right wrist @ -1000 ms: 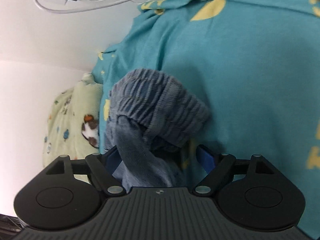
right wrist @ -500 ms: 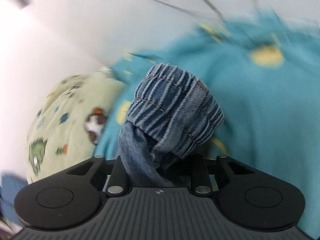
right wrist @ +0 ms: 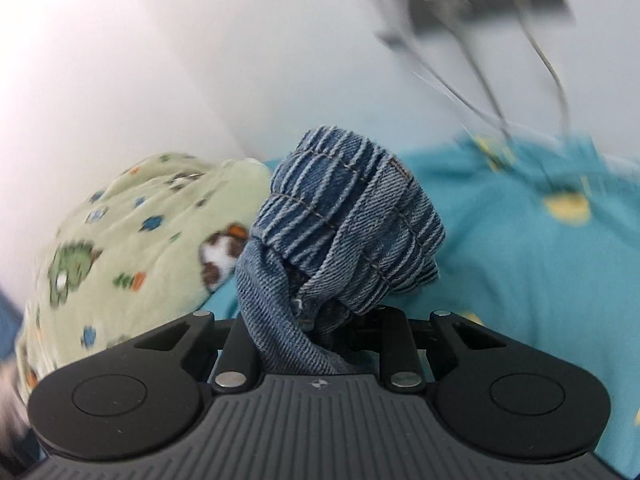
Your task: Fold clothes
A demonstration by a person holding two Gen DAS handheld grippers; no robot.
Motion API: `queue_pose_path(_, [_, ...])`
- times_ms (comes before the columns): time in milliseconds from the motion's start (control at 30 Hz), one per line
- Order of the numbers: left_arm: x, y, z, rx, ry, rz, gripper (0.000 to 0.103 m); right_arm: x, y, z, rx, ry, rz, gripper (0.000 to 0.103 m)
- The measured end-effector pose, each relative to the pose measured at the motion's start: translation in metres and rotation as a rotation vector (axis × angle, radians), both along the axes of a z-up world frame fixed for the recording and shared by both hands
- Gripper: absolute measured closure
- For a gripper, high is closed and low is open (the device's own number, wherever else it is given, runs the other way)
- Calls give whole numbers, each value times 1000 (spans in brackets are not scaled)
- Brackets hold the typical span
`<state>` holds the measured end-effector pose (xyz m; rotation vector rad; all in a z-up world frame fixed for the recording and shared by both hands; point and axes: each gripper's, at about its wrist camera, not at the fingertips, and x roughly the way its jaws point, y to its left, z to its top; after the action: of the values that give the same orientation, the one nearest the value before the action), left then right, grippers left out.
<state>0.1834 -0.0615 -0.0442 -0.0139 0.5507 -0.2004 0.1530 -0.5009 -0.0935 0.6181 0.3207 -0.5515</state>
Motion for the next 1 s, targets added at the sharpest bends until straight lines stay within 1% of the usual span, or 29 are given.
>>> queue_pose_path(100, [0, 24, 12, -59, -24, 29, 39, 12, 46, 34, -165, -37, 50, 82])
queue_pose_path(200, [2, 50, 25, -148, -37, 67, 39, 20, 114, 64, -330, -91, 128, 82])
queue_pose_path(300, [-1, 78, 38, -239, -67, 105, 37, 32, 195, 78, -496, -120, 231, 82])
queue_pose_path(333, [-3, 86, 41, -257, -87, 118, 36, 36, 224, 76, -557, -119, 279, 82])
queue_pose_path(400, [-5, 99, 45, -264, -105, 139, 34, 42, 280, 59, -662, -96, 395, 83])
queue_pose_path(467, [-5, 111, 47, -258, -101, 158, 34, 48, 330, 27, -723, -39, 537, 83])
queue_pose_path(533, [-5, 125, 44, -298, -101, 178, 34, 54, 368, -15, -779, 72, 675, 83])
queue_pose_path(567, [-3, 131, 42, -324, -87, 182, 34, 56, 384, -37, -802, 131, 732, 83])
queue_pose_path(600, [0, 136, 40, -347, -69, 185, 34, 57, 394, -53, -824, 171, 754, 83])
queue_pose_path(633, [1, 139, 39, -366, -58, 183, 34, 56, 399, -60, -851, 178, 746, 83])
queue_pose_path(667, [2, 143, 38, -382, -58, 179, 34, 54, 402, -59, -864, 168, 726, 83])
queue_pose_path(700, [2, 145, 38, -395, -61, 177, 34, 54, 404, -56, -869, 156, 706, 83])
queue_pose_path(733, [4, 146, 38, -405, -61, 175, 34, 55, 404, -46, -860, 135, 687, 84])
queue_pose_path(833, [5, 147, 39, -440, -61, 150, 34, 53, 408, -16, -863, 45, 656, 84])
queue_pose_path(933, [6, 147, 39, -446, -65, 131, 34, 48, 423, -8, -895, -18, 700, 84])
queue_pose_path(967, [6, 147, 37, -443, -62, 129, 34, 47, 430, -15, -900, -19, 743, 84])
queue_pose_path(1000, [7, 147, 36, -438, -57, 124, 34, 46, 436, -27, -903, 2, 791, 84])
